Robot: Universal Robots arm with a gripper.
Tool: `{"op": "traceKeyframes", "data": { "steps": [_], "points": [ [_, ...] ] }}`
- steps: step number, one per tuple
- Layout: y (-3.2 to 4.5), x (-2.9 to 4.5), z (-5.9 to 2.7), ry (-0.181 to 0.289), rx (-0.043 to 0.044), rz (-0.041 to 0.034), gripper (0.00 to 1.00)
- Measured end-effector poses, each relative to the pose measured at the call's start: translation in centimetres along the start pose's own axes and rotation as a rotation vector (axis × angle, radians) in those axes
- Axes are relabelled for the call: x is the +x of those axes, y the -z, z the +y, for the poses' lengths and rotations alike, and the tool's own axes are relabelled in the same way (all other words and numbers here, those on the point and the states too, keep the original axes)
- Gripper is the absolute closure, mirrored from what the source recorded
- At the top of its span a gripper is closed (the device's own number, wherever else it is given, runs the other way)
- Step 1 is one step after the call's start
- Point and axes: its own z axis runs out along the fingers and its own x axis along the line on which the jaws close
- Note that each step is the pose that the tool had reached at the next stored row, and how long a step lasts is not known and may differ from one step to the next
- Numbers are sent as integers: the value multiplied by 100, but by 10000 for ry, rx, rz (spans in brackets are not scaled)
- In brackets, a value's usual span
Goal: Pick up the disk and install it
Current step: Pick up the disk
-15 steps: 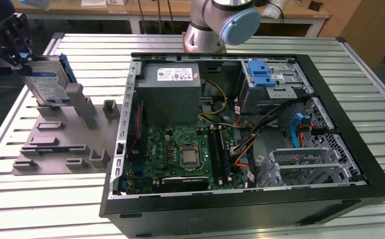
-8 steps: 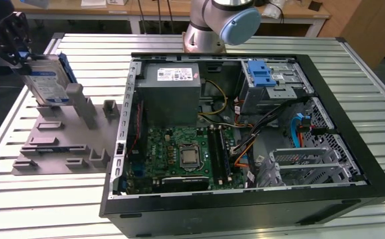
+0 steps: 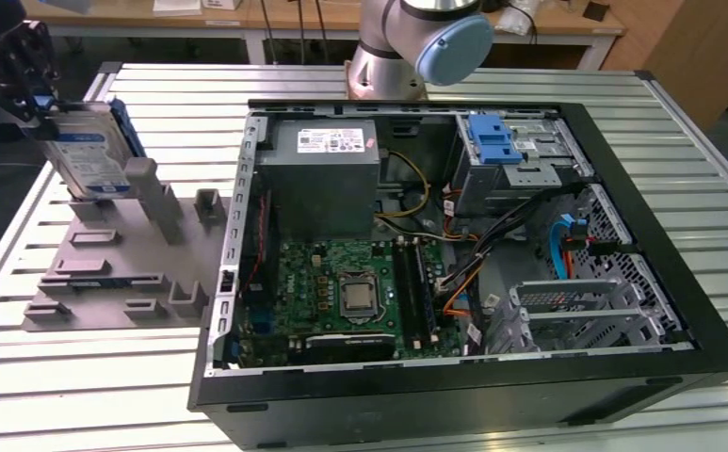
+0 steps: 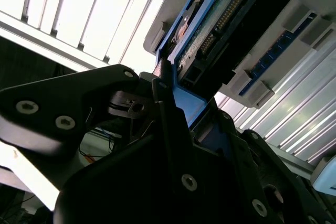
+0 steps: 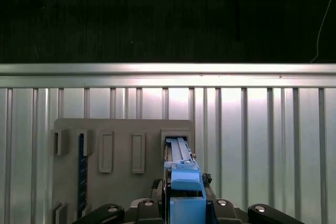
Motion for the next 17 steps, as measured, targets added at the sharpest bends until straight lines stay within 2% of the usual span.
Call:
{"op": "traceKeyframes", "data": {
  "steps": [17],
  "points": [
    [65, 0, 1, 0, -2, 4, 64]
  ]
}}
